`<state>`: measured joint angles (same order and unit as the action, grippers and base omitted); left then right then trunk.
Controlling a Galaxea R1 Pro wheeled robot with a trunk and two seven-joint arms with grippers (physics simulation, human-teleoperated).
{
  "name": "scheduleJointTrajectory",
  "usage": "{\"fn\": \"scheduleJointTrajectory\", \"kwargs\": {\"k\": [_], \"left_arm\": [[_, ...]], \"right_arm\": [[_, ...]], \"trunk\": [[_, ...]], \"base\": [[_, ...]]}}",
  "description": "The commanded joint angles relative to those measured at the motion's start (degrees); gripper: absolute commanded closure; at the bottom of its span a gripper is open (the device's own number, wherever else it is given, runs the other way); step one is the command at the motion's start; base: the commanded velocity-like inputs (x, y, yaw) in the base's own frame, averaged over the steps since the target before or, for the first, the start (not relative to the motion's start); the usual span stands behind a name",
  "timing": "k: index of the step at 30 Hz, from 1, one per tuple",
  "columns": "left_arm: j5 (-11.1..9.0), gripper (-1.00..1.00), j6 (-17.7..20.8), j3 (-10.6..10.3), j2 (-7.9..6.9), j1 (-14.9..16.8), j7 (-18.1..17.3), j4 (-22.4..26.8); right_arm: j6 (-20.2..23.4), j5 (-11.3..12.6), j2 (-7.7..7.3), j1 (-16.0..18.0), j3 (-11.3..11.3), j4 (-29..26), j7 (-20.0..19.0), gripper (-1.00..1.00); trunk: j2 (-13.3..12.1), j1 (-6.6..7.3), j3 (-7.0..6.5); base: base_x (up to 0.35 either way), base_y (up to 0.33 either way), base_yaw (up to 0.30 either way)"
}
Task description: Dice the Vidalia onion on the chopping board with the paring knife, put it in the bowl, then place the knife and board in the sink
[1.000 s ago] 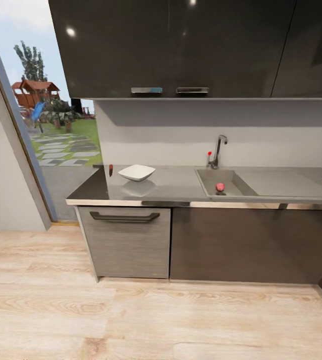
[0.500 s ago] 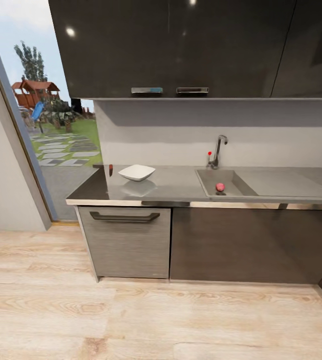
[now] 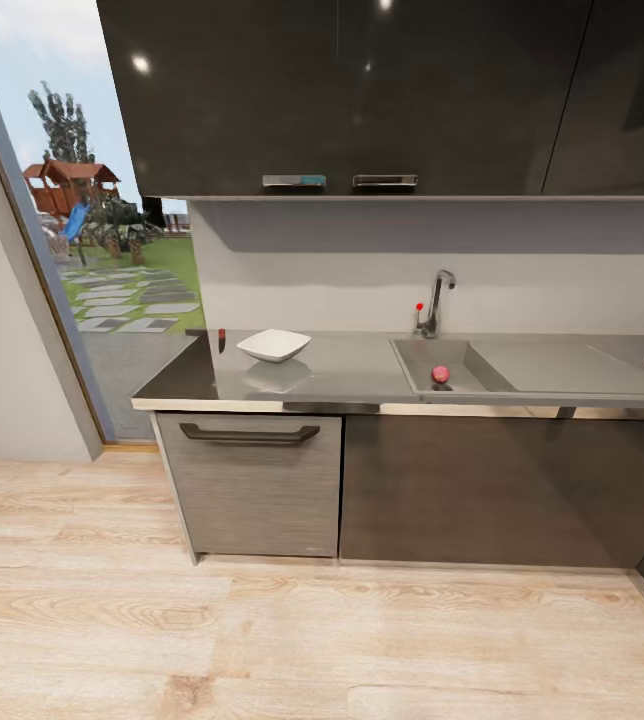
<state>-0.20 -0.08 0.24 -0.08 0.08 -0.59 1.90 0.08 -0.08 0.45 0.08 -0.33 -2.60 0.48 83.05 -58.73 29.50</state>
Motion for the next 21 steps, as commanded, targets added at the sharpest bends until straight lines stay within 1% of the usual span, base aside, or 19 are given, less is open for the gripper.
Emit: {"fn": "scheduleJointTrajectory", "kwargs": {"k": [1, 8, 11, 16, 18, 21], "left_arm": [[-0.02, -1.00, -0.01, 0.02, -0.01, 0.01, -0.05, 0.03], [-0.01, -1.00, -0.01, 0.08, -0.04, 0.01, -0.04, 0.11], [0.02, -1.00, -0.01, 0.10, -0.03, 0.01, 0.06, 1.25], [0.02, -1.00, -0.01, 0.10, -0.10, 0.01, 0.25, 3.87], [0.02, -1.00, -0.01, 0.11, -0.15, 0.01, 0.29, 6.08], [0.02, -1.00, 0.04, 0.11, -0.17, 0.01, 0.36, 8.95]], "right_arm": [[0.01, -0.01, 0.02, 0.01, -0.03, -0.04, 0.05, -1.00], [0.01, -0.01, -0.01, 0.01, -0.01, -0.05, 0.03, -1.00], [-0.37, 0.03, 0.04, 0.01, 0.17, -0.37, -0.02, -1.00], [-3.06, 0.14, 0.43, 0.01, 0.25, -0.73, -0.03, -1.00], [-5.28, 0.16, 0.54, 0.01, 0.24, -0.79, -0.04, -1.00], [-7.25, 0.16, 0.58, 0.01, 0.24, -0.81, -0.04, -1.00]], "trunk": [[0.02, 0.00, 0.05], [0.02, 0.00, 0.05], [0.02, 0.00, 0.05], [0.02, 0.00, 0.05], [0.02, 0.00, 0.05], [0.02, 0.00, 0.05]], "base": [[0.000, 0.000, 0.000], [0.000, 0.000, 0.000], [0.000, 0.000, 0.000], [0.000, 0.000, 0.000], [0.000, 0.000, 0.000], [0.000, 0.000, 0.000]]}}
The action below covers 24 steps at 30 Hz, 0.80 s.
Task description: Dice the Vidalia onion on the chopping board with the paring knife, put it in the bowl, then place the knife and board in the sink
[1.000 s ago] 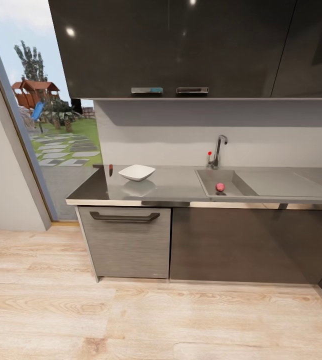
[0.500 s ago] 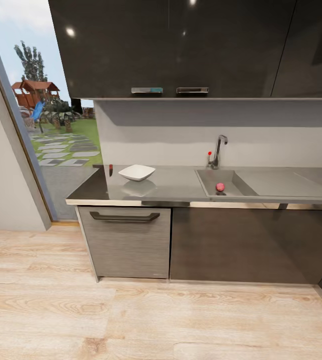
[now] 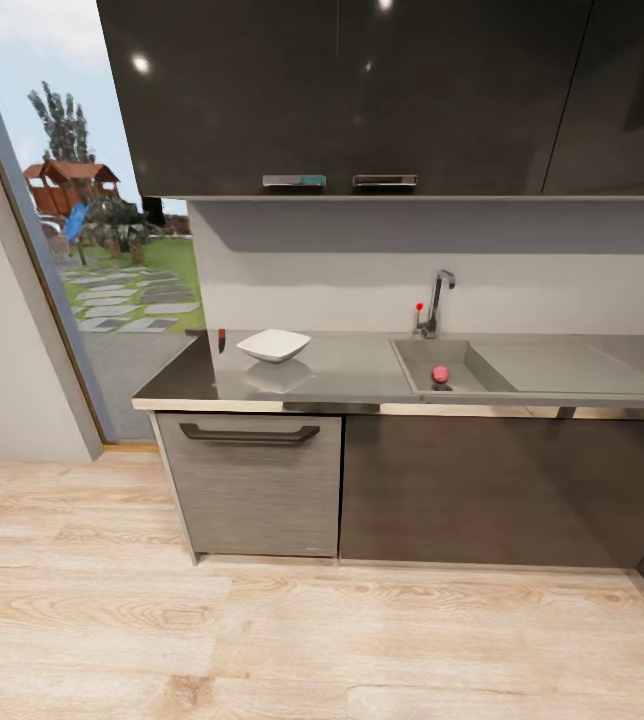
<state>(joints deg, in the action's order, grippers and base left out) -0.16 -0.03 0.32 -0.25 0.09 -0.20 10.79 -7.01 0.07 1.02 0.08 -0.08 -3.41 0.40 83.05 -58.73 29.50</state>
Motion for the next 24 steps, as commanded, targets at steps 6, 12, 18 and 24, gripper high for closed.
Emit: {"fn": "scheduleJointTrajectory", "kwargs": {"k": [6, 12, 18, 24], "left_arm": [[-0.02, -1.00, 0.25, 0.03, 0.05, 0.00, 0.05, 6.76], [-0.04, -1.00, 0.44, 0.03, 0.14, 0.17, 0.08, 9.99], [-0.02, -1.00, 0.04, -0.02, 0.23, 0.18, -0.29, 11.55], [-0.02, -1.00, -0.05, -0.06, 0.16, 0.18, -0.40, 12.50]], "right_arm": [[-1.71, 0.09, 0.05, 0.01, 0.00, -0.01, 0.01, -1.00], [-2.26, -0.06, -0.18, 0.01, -0.05, -0.05, -0.04, -1.00], [-8.48, -0.13, -0.31, 0.01, -0.01, -0.10, -0.05, -1.00], [-15.38, -0.13, -0.49, 0.01, -0.01, -0.74, -0.03, -1.00]], "trunk": [[0.02, 0.00, 0.05], [0.02, 0.00, 0.05], [0.02, 0.00, 0.05], [0.02, 0.00, 0.05]], "base": [[0.000, 0.000, 0.000], [0.000, 0.000, 0.000], [0.000, 0.000, 0.000], [0.000, 0.000, 0.000]]}}
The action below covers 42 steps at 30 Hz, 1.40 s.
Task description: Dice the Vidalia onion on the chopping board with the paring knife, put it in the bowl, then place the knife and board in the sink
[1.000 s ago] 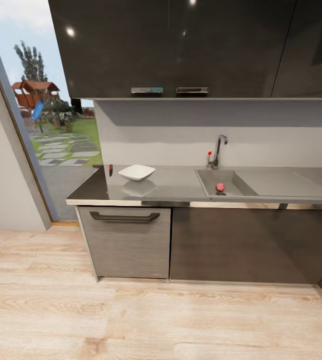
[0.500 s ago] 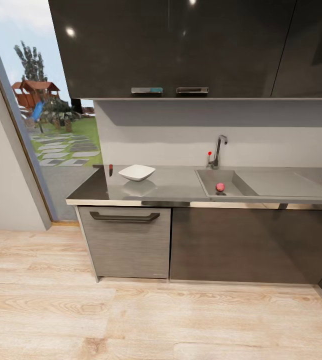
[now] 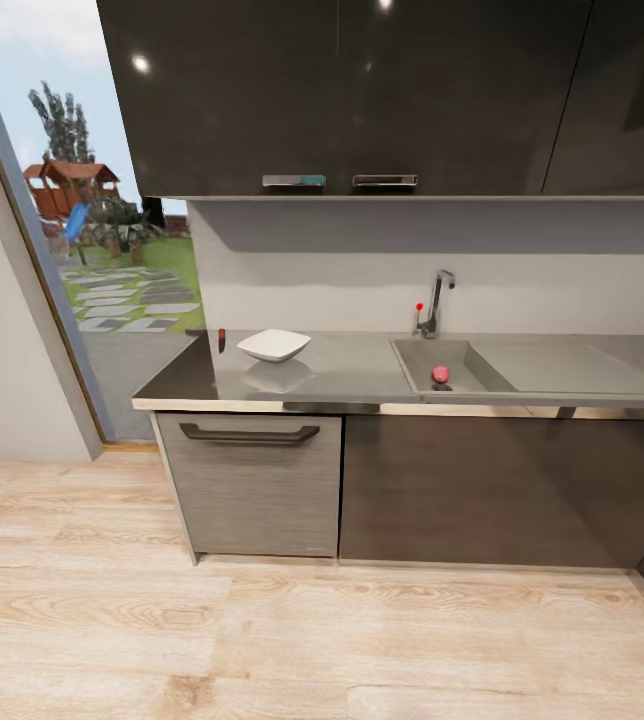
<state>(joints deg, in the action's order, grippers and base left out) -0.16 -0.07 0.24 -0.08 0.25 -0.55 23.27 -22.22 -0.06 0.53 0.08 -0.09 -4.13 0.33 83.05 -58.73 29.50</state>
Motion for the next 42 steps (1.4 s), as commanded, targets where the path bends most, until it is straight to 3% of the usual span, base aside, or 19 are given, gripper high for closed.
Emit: {"fn": "scheduleJointTrajectory", "kwargs": {"k": [1, 4, 8, 12, 42], "left_arm": [[-0.02, -1.00, -0.03, 0.03, -0.04, 0.02, -0.06, 0.08], [-0.02, -1.00, -1.99, 0.08, -0.07, 0.02, -0.02, 0.20], [-0.02, -1.00, -6.62, 0.05, -0.03, 0.02, 0.22, 2.02], [-0.06, -1.00, -7.69, 0.03, -0.02, 0.02, 0.27, 3.64], [-0.11, -1.00, -8.01, 0.36, -0.81, 0.02, 0.29, 0.83]], "right_arm": [[-1.96, -0.01, -0.03, 0.00, 0.00, -1.14, 0.06, -1.00], [-4.51, -0.09, -0.11, 0.00, -0.01, -8.53, 0.23, -1.00], [-3.59, -0.11, -0.17, 0.00, 0.00, -16.73, 1.21, -1.00], [-2.08, -0.07, -0.13, 0.00, 0.06, -20.51, 1.72, -1.00], [-2.18, -0.01, -0.08, 0.00, -0.12, -19.17, 1.69, -1.00]], "trunk": [[0.03, 0.00, 0.05], [0.03, 0.00, 0.05], [0.03, 0.00, 0.05], [-0.37, 0.22, -0.13], [-12.41, 6.81, -5.51]], "base": [[0.000, 0.000, 0.000], [0.000, 0.000, 0.000], [0.000, 0.000, 0.000], [0.000, 0.000, 0.000], [0.000, 0.000, 0.000]]}}
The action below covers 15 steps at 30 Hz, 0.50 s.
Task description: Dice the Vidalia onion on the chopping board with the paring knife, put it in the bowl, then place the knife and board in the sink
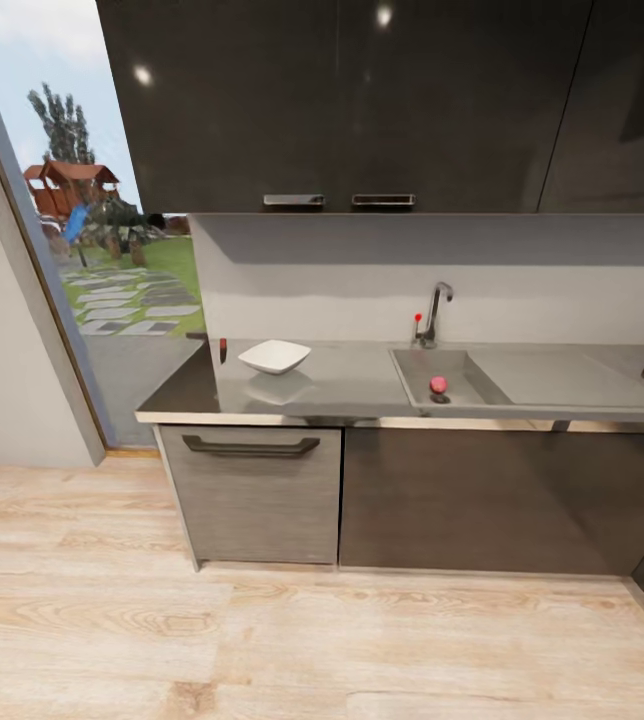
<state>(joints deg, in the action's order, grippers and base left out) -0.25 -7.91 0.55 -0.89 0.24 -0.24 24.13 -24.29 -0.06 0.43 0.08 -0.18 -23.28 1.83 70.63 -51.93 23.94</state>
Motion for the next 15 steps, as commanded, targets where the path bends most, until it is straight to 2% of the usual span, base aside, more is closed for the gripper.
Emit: {"fn": "scheduleJointTrajectory", "kwargs": {"k": [1, 15], "left_arm": [[-0.02, -1.00, -0.17, 0.06, 0.01, 0.02, -0.03, -0.10], [-0.02, -1.00, -0.24, 0.06, -0.07, 0.02, -0.03, -0.26]], "right_arm": [[-0.12, -0.02, 0.01, 0.01, -0.02, -0.02, 0.19, -1.00], [-0.82, -0.03, 0.01, 0.01, 0.00, -0.02, 0.14, -1.00]], "trunk": [[-0.38, 0.23, -0.13], [-6.00, 3.30, -2.65]], "base": [[0.000, 0.000, 0.000], [0.000, 0.000, 0.000]]}}
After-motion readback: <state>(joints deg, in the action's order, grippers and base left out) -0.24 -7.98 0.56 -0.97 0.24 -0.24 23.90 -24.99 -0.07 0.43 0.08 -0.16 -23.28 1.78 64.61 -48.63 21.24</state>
